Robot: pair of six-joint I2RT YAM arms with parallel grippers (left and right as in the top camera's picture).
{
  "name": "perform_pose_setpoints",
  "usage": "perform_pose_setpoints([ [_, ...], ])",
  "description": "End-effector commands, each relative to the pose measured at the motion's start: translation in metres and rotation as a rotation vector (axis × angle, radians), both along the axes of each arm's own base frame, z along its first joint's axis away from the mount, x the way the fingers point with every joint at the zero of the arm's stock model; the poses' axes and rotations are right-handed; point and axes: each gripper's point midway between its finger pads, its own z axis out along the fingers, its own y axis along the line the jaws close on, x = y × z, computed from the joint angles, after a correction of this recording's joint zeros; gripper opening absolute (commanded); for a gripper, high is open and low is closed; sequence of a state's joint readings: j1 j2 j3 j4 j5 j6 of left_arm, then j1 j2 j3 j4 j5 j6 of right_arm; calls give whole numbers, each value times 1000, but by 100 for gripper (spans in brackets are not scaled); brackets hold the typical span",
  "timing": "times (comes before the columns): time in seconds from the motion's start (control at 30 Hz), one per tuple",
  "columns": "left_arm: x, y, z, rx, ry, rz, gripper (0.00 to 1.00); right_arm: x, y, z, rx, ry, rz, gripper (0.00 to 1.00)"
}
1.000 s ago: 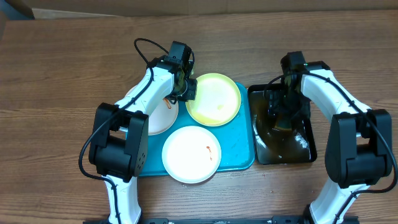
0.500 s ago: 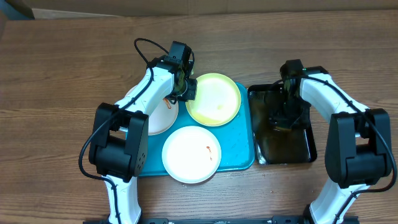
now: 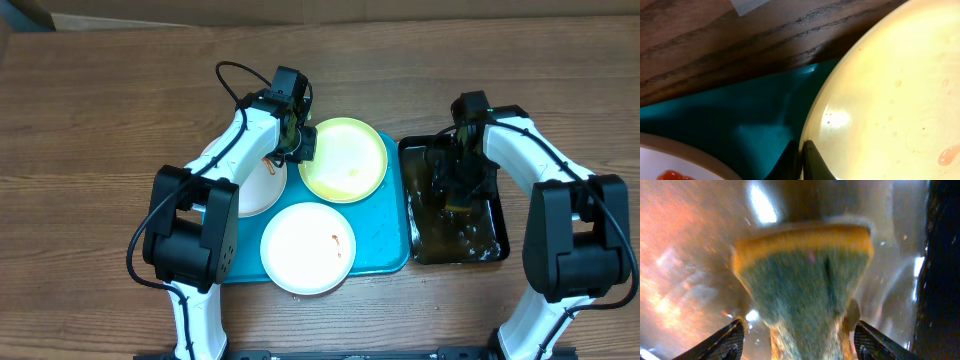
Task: Clean dirty plates on tray and stack at the side
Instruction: 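Return the sponge to the black water tray with the right gripper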
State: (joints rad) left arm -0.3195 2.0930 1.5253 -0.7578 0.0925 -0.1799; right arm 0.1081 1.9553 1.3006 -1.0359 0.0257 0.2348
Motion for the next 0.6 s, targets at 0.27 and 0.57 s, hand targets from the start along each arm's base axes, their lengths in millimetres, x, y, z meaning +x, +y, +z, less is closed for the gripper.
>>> perform_pose_setpoints([
  [0.27, 3, 1, -3, 14, -5, -5, 6, 9, -3, -2, 5, -47, -12, 74],
  [0.57, 2, 1, -3, 14, -1, -2, 12, 45, -3, 4, 18, -183, -21, 4],
])
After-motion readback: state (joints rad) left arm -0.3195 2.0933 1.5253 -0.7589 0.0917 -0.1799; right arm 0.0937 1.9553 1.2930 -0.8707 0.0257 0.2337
